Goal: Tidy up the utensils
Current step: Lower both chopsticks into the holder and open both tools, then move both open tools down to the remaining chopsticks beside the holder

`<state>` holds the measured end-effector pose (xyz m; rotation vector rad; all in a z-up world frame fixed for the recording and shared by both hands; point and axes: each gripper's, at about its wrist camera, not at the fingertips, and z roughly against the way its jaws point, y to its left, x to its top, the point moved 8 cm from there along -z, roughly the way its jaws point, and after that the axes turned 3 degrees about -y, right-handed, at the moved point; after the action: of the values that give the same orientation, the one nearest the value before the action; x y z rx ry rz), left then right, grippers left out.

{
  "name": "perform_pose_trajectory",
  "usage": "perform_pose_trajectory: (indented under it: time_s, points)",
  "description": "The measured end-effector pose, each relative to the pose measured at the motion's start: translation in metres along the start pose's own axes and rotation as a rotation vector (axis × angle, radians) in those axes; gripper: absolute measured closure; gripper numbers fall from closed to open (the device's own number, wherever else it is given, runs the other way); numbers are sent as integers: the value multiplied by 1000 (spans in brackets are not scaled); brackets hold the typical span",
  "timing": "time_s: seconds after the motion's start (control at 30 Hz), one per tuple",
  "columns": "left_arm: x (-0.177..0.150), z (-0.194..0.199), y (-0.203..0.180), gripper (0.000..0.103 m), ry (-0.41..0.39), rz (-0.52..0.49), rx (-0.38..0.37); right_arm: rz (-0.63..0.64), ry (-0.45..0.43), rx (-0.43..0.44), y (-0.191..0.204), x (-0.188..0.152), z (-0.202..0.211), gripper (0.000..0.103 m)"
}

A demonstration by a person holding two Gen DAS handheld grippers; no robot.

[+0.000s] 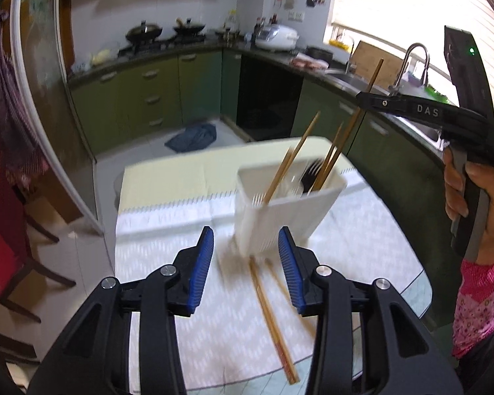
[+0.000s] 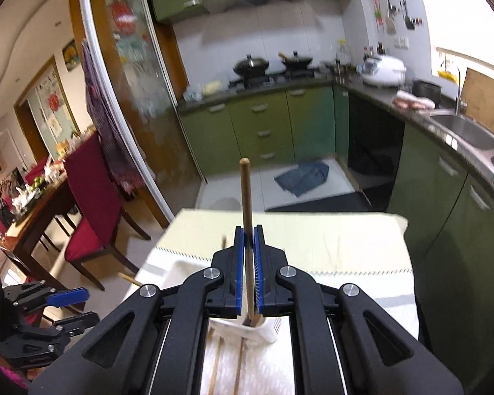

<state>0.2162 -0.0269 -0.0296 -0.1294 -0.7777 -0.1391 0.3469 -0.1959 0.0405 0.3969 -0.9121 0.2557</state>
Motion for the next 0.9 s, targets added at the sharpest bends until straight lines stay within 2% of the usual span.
perform_pose_trajectory:
  time_s: [0.17, 0.37, 0.4, 0.47, 0.63, 0.77, 0.9]
  points:
    - [-27, -19, 8, 64, 77, 35, -5, 4, 27, -7, -3, -10, -14, 90]
    - [-54, -46, 4, 64, 157, 49, -15, 24, -23, 25, 7, -17, 22, 88]
    - [-59, -51, 2, 64, 175, 49, -14, 23, -29, 35, 7, -21, 32, 82]
    - [-72, -68, -1, 64, 227, 49, -7, 23, -37, 49, 5, -35, 50, 77]
    - [-104, -109, -2, 64, 356, 83, 3, 15, 16, 55, -9, -91, 73, 76]
    - [-111, -132, -6, 64, 389, 79, 29, -43, 74, 57, -34, -138, 77, 76]
    - [-118, -148, -11, 64, 437, 84, 41, -95, 100, 58, -57, -167, 76, 76]
